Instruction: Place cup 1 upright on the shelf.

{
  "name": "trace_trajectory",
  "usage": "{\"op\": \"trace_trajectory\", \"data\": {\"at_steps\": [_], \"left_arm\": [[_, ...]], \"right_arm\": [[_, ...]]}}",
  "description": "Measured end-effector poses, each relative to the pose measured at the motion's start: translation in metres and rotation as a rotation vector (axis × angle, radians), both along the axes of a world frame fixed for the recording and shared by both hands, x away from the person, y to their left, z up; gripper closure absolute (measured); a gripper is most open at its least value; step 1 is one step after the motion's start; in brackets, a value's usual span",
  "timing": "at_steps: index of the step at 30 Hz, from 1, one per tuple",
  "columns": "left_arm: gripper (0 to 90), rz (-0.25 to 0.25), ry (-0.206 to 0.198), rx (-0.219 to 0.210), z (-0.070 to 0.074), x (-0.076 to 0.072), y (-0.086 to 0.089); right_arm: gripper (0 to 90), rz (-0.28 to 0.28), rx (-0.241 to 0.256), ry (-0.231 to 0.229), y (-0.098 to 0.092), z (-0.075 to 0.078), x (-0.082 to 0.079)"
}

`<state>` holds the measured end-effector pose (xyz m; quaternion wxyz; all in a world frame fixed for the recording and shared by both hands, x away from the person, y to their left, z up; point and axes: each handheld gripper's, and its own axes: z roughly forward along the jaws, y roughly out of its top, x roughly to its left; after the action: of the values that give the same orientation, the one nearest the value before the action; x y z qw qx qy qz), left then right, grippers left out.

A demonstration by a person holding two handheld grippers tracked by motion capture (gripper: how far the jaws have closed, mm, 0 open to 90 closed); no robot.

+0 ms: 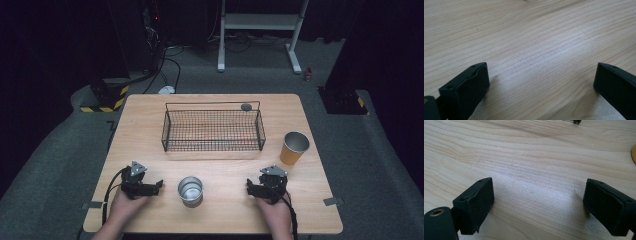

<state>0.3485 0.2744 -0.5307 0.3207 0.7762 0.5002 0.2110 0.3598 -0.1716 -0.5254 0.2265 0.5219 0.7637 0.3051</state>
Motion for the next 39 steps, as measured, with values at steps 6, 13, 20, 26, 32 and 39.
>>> {"op": "trace_trajectory", "data": {"at_steps": [6, 13, 20, 26, 32, 39], "left_arm": [[0.7, 0.0, -0.001, 0.0, 0.0, 0.0, 0.0], [0.7, 0.001, -0.002, 0.0, 0.0, 0.0, 0.0], [0.7, 0.002, -0.002, -0.001, 0.0, 0.0, 0.0], [0.7, 0.002, -0.001, -0.001, 0.0, 0.0, 0.0], [0.7, 0.002, -0.001, -0.001, 0.0, 0.0, 0.0], [0.7, 0.001, 0.0, -0.001, 0.0, 0.0, 0.0]], "right_arm": [[10.7, 0.009, -0.006, -0.025, 0.001, 0.004, -0.002], [10.0, 0.023, -0.011, -0.065, 0.0, 0.009, -0.005], [10.0, 0.006, 0.015, -0.116, -0.007, 0.016, -0.009], [10.0, -0.001, 0.027, -0.145, -0.015, 0.02, -0.01], [10.1, -0.005, 0.025, -0.164, -0.02, 0.021, -0.011], [10.1, -0.013, 0.015, -0.171, -0.025, 0.021, -0.009]]}}
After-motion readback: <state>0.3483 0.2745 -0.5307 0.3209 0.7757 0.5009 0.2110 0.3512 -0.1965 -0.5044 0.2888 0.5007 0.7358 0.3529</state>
